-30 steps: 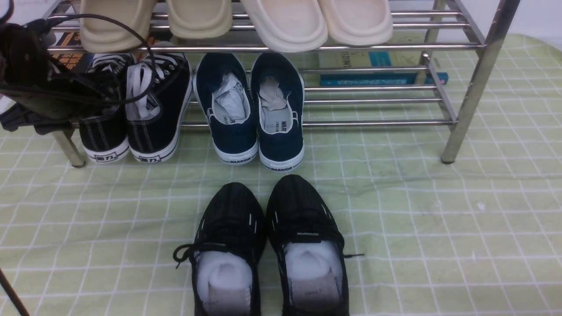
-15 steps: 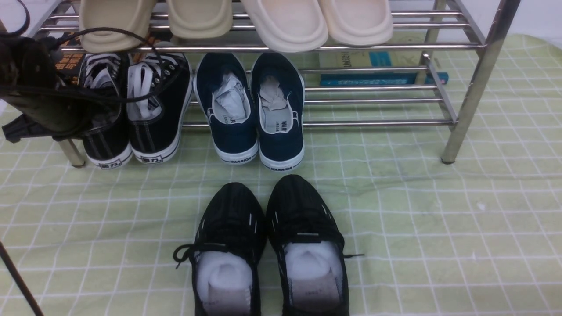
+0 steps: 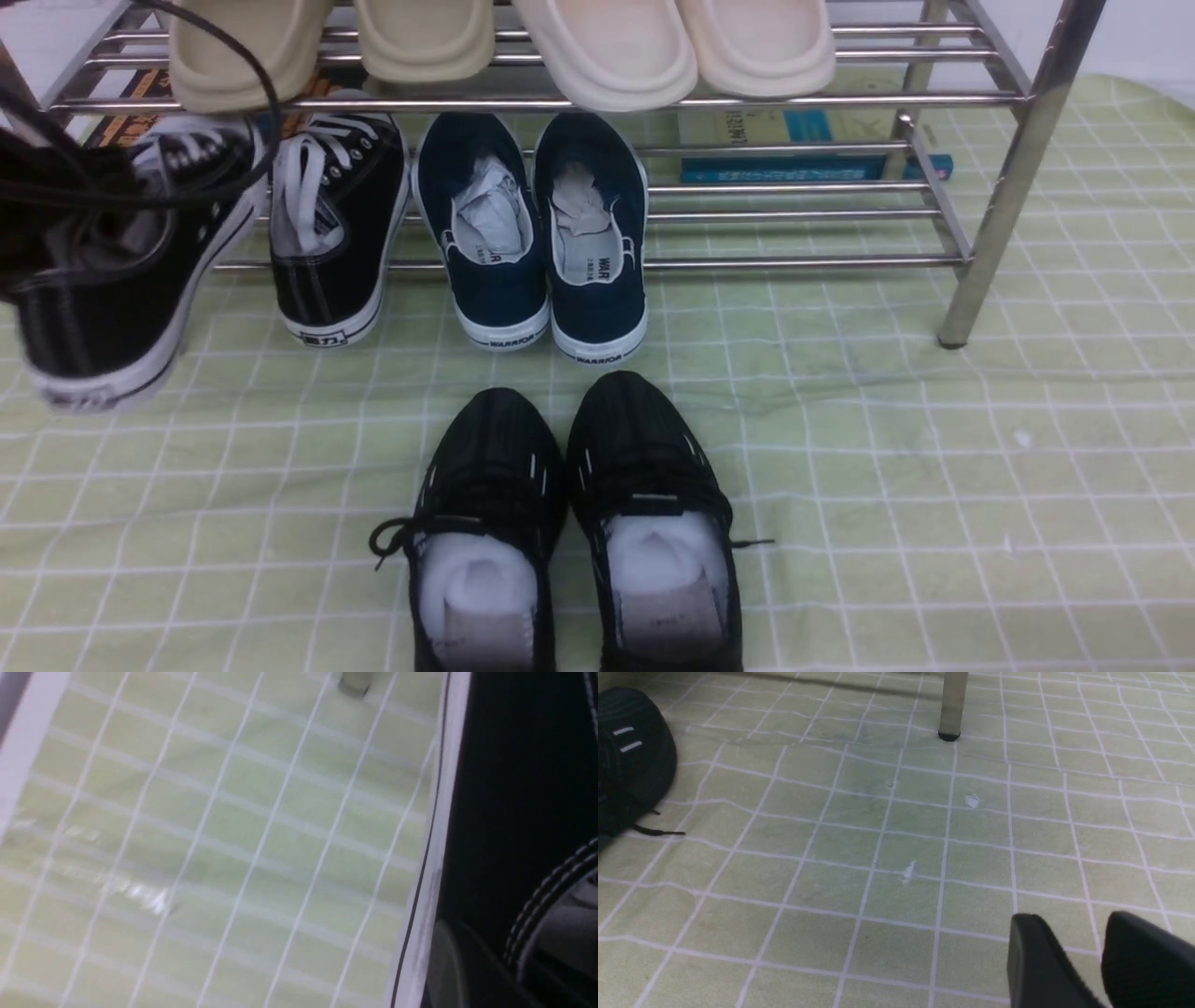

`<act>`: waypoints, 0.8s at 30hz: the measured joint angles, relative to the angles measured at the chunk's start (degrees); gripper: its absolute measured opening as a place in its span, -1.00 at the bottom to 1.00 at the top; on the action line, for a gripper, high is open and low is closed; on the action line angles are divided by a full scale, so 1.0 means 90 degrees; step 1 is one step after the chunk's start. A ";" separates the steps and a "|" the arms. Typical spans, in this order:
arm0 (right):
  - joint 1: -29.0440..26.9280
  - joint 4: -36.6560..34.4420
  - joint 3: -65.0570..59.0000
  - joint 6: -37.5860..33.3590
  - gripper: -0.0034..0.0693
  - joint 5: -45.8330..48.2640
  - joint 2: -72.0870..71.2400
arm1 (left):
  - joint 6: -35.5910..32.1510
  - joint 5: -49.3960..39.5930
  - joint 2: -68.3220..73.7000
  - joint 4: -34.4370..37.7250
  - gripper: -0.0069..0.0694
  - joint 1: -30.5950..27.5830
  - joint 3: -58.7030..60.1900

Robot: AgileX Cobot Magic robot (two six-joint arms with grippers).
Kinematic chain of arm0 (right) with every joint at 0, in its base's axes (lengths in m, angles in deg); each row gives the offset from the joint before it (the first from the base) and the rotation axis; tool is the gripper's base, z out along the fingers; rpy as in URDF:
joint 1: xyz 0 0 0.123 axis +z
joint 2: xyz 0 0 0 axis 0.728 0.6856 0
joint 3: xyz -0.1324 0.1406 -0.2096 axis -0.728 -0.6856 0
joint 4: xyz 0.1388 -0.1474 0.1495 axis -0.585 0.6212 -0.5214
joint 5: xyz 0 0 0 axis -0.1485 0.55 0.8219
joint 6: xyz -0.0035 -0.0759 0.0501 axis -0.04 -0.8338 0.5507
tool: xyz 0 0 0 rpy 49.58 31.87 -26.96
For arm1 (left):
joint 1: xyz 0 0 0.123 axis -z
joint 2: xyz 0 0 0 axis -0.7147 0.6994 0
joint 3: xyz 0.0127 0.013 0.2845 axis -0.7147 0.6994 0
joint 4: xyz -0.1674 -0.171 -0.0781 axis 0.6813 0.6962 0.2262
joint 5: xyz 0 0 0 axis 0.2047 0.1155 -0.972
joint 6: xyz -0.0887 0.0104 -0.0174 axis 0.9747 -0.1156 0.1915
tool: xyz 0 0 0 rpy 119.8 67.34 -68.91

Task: Take the shoes off the shelf with your hand from the green coffee tablecloth.
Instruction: 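Set the held shoe down on the floor in front of the rack with the left gripper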

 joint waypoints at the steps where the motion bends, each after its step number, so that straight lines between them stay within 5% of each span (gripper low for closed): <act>1: 0.0000 0.0000 0.0000 0.0000 -0.25 0.0000 0.0000 | -0.0059 -0.0274 -0.0102 -0.0032 -0.79 0.0000 0.0000; 5: 0.0000 0.0000 0.0000 0.0000 -0.25 0.0000 0.0000 | -0.0167 -0.0884 -0.0474 -0.0240 -0.79 0.0000 0.0258; 15: 0.0000 0.0000 0.0000 -0.0006 -0.25 0.0000 0.0000 | 0.0412 -0.0011 -0.1769 -0.0284 -0.79 0.0000 0.2425; 24: 0.0000 0.0000 0.0000 -0.0006 -0.25 0.0000 0.0000 | 0.0662 0.2568 -0.1863 -0.0289 -0.78 0.0000 0.4522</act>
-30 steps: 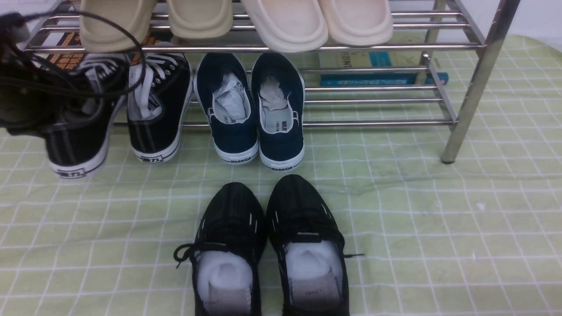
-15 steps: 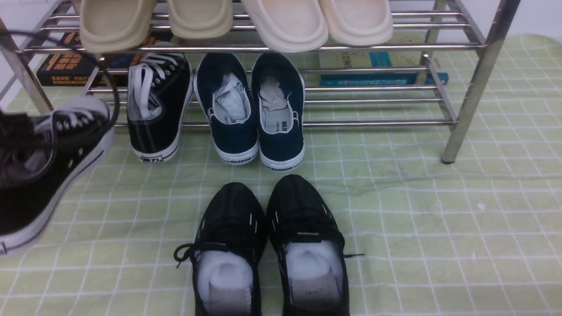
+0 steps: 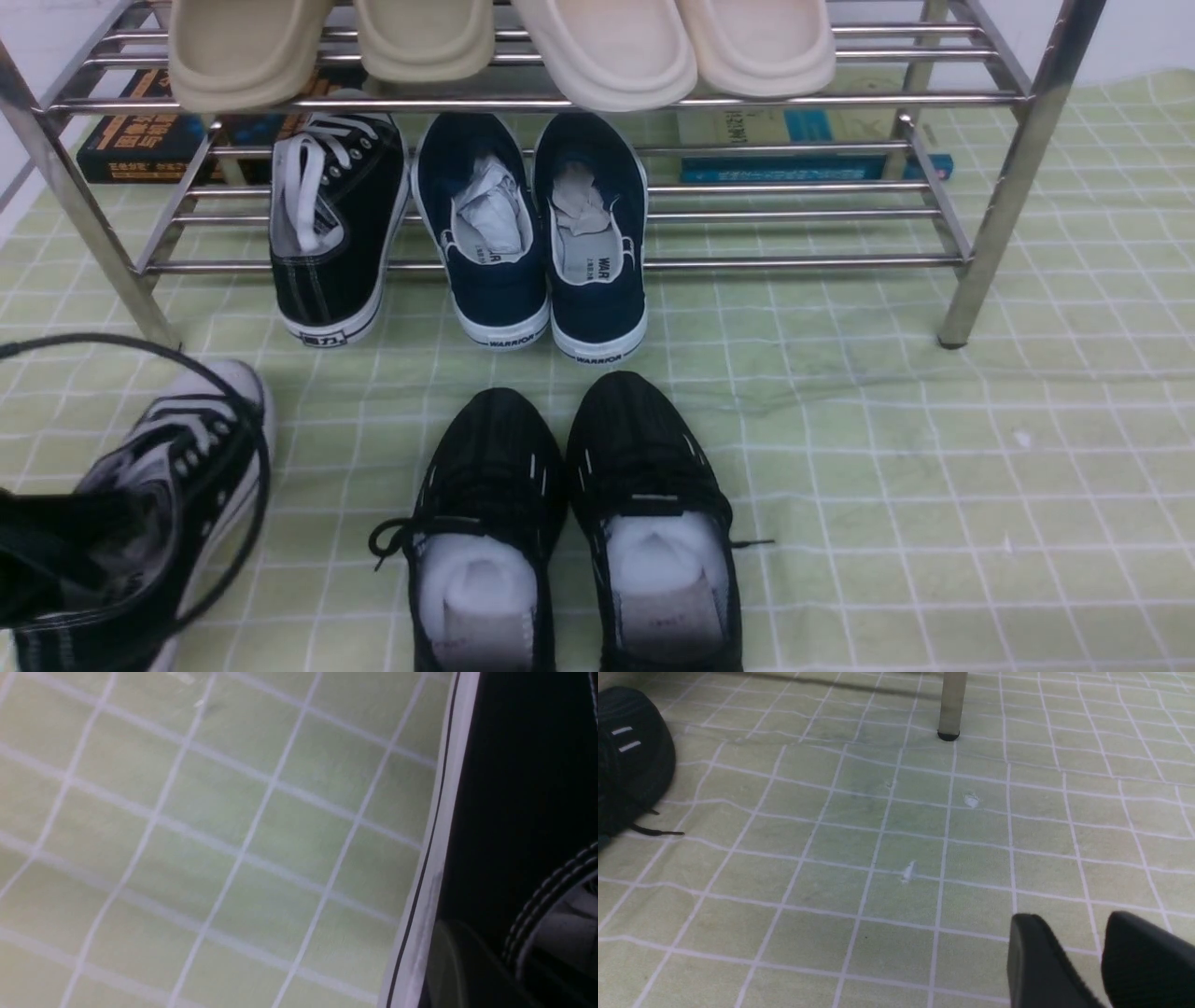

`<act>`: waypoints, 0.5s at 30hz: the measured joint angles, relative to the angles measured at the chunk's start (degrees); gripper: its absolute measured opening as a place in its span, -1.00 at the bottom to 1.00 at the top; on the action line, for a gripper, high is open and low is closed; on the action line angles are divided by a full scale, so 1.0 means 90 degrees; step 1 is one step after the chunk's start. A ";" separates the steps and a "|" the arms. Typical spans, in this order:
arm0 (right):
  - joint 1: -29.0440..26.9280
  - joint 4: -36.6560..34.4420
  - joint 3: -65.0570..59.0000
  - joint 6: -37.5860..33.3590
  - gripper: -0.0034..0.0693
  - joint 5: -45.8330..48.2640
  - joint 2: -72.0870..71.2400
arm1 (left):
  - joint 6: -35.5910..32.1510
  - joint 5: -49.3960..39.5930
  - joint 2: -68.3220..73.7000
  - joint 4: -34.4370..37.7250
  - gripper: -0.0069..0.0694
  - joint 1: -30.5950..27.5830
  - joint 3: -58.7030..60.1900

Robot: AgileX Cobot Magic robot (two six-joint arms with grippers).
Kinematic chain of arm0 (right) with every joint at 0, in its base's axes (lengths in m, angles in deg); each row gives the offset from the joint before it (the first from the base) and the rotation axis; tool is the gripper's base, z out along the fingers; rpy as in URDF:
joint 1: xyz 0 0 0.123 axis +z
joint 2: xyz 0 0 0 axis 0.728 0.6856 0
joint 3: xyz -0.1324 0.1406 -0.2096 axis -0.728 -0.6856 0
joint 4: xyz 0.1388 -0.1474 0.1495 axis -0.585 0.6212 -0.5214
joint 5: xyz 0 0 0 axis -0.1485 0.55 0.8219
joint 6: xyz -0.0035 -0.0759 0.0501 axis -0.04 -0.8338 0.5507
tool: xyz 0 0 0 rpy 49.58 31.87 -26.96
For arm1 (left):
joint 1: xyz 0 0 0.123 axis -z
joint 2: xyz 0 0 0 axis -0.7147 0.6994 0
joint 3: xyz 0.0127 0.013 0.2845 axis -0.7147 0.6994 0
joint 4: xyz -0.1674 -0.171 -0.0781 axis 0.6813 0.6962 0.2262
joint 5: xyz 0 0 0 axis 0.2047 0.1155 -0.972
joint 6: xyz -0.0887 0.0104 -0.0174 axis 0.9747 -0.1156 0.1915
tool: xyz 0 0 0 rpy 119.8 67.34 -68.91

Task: Take the shoes off the shelf with your hand from the green coffee tablecloth.
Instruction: 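Set the held shoe down on the floor in front of the rack with the left gripper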

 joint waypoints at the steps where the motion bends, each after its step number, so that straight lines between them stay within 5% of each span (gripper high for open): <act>1: 0.0000 0.0000 0.0000 0.0000 -0.25 0.0000 0.0000 | 0.0000 0.0196 0.0030 0.0000 -0.78 0.0000 0.0104; 15: 0.0000 0.0000 0.0000 0.0000 -0.25 0.0000 0.0000 | 0.0607 0.0699 0.0709 0.0033 -0.77 0.0000 0.0303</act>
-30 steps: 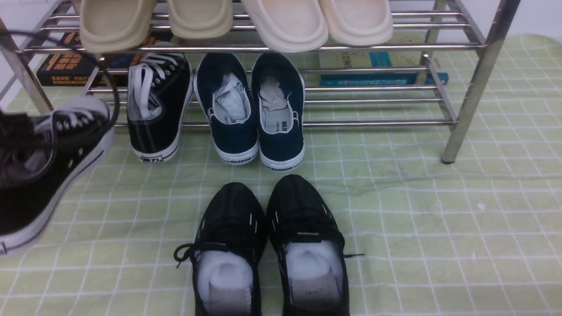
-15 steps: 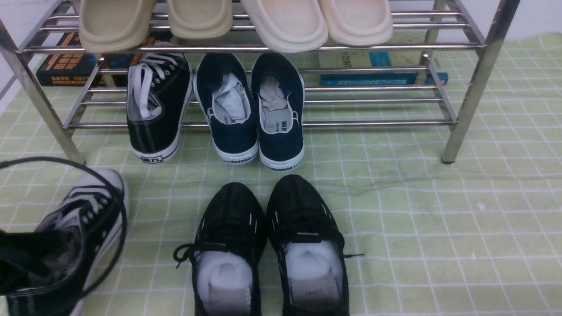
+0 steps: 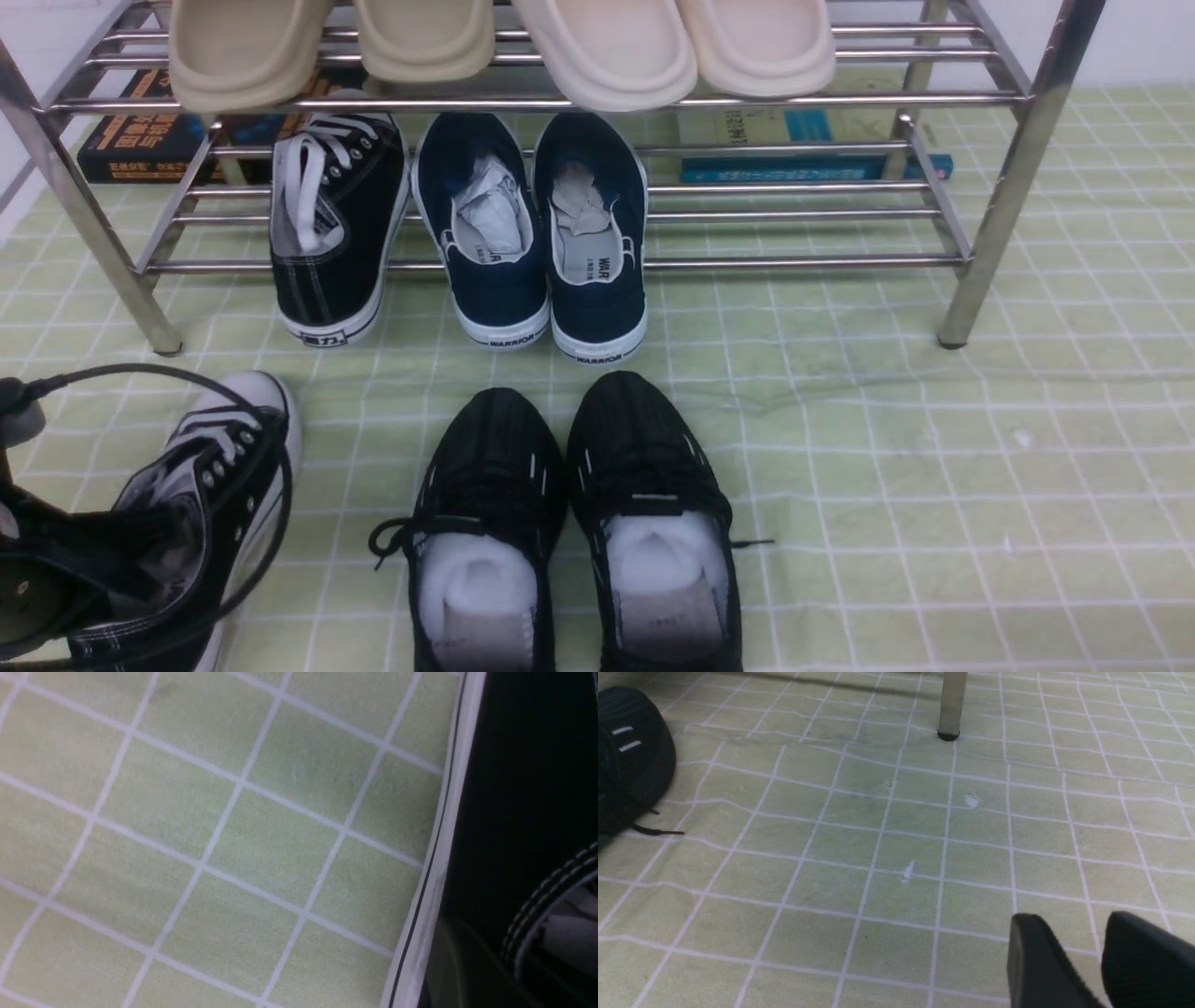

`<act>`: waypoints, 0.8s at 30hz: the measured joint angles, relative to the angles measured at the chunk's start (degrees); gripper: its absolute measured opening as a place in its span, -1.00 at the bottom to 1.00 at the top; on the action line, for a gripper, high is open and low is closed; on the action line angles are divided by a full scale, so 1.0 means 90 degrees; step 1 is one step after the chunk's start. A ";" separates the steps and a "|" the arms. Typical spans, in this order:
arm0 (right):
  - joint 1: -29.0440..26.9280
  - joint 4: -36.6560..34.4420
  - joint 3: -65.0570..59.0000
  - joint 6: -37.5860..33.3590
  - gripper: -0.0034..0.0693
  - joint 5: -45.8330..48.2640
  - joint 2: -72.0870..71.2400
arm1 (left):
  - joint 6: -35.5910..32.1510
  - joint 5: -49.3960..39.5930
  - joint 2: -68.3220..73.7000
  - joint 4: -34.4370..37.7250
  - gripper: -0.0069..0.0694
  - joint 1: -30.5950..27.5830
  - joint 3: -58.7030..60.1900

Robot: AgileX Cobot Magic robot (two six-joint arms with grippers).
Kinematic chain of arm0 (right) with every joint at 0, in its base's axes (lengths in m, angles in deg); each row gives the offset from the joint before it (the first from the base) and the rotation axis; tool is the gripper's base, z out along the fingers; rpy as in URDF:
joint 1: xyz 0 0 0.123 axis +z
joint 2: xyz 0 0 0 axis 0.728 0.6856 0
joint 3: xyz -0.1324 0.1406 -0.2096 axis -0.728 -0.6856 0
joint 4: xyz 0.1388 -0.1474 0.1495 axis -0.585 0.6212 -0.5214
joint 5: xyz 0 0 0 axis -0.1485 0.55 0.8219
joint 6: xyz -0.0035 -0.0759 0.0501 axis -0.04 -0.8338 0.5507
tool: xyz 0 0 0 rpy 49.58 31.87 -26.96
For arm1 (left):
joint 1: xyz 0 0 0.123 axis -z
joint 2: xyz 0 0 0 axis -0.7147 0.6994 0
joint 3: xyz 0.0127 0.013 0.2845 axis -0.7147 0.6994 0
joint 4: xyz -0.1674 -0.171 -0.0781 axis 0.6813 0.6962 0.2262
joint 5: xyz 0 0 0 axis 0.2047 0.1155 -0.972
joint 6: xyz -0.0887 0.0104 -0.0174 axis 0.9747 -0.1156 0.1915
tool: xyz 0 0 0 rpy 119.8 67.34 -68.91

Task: Take the shoes off the shelf with your hand from the green coffee tablecloth.
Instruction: 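Set the held shoe down on the floor in front of the rack with the left gripper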

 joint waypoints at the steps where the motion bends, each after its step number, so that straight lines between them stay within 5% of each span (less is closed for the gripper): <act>1: 0.0000 0.0000 0.0000 0.0000 -0.25 0.0000 0.0000 | 0.0120 0.0017 0.0016 -0.0029 -0.77 0.0000 0.0000; 24: 0.0000 0.0000 0.0000 0.0000 -0.25 0.0000 0.0000 | 0.0664 -0.0548 -0.0336 -0.0329 -0.71 0.0000 -0.0206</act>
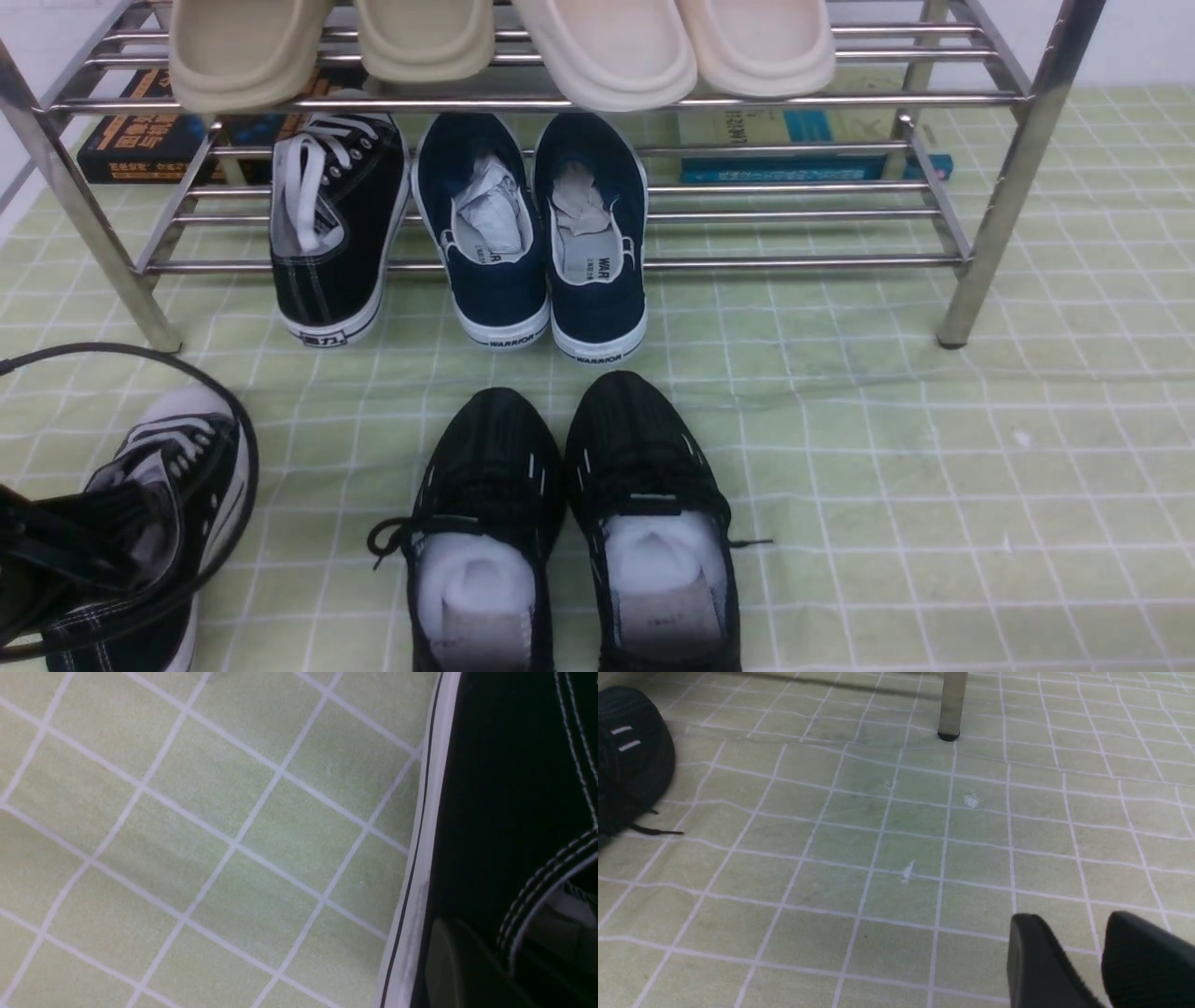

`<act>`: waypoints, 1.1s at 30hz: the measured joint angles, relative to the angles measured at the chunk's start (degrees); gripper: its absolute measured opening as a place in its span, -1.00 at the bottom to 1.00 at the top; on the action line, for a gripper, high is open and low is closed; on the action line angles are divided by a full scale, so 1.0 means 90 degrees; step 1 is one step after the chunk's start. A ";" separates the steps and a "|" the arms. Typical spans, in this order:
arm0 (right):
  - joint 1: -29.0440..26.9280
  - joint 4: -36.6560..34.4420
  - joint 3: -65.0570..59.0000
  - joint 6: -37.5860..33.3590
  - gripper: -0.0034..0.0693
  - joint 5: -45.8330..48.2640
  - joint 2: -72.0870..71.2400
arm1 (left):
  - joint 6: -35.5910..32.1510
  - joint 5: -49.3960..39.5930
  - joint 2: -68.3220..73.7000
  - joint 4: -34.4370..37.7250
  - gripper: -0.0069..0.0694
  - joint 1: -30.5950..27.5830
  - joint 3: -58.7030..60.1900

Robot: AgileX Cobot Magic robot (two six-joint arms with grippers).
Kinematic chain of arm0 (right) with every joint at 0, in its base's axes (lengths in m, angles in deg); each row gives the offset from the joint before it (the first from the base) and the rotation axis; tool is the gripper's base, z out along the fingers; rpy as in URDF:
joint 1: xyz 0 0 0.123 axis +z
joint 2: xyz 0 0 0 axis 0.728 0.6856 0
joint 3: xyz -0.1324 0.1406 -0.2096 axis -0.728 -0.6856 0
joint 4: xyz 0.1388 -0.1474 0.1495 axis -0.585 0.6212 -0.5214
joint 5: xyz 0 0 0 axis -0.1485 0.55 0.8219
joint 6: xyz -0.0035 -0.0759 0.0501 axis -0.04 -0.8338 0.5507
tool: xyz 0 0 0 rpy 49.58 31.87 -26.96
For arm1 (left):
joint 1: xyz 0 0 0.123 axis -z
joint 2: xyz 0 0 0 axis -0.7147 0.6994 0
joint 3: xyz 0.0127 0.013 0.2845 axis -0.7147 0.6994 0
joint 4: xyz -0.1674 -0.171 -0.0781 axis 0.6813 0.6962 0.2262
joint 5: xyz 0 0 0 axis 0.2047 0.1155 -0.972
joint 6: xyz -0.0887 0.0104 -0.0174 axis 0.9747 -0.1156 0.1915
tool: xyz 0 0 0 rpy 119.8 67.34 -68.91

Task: Take the shoes off the shelf with your hand from the green coffee tablecloth.
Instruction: 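Set the held shoe down on the floor in front of the rack with the left gripper, then grasp the leftmost shoe on the bottom shelf of the shoe rack with the left gripper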

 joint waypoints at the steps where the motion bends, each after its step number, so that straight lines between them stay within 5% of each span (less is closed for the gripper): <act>1: 0.0000 0.0000 0.0000 0.0000 -0.25 0.0000 0.0000 | -0.0041 0.0000 0.0000 -0.0034 -0.69 0.0000 0.0000; 7: 0.0000 0.0000 0.0000 0.0000 -0.25 0.0000 0.0000 | -0.0098 -0.0006 -0.0003 -0.0133 -0.50 0.0000 0.0000; 15: 0.0000 0.0000 0.0000 0.0000 -0.25 0.0000 0.0000 | -0.0098 -0.0633 -0.0052 -0.0144 0.12 0.0000 -0.0211; 20: 0.0000 0.0000 0.0000 0.0000 -0.25 0.0000 0.0000 | -0.0202 -0.1387 -0.0108 -0.0156 0.21 0.0000 -0.0951; 27: 0.0000 0.0000 0.0000 0.0000 -0.25 0.0000 0.0000 | -0.0877 -0.1881 -0.0372 0.0057 -0.11 0.0000 -0.1865; 33: 0.0000 0.0000 0.0000 0.0000 -0.25 0.0000 0.0000 | -0.1821 -0.2345 -0.0152 0.1043 -0.76 0.0000 -0.2768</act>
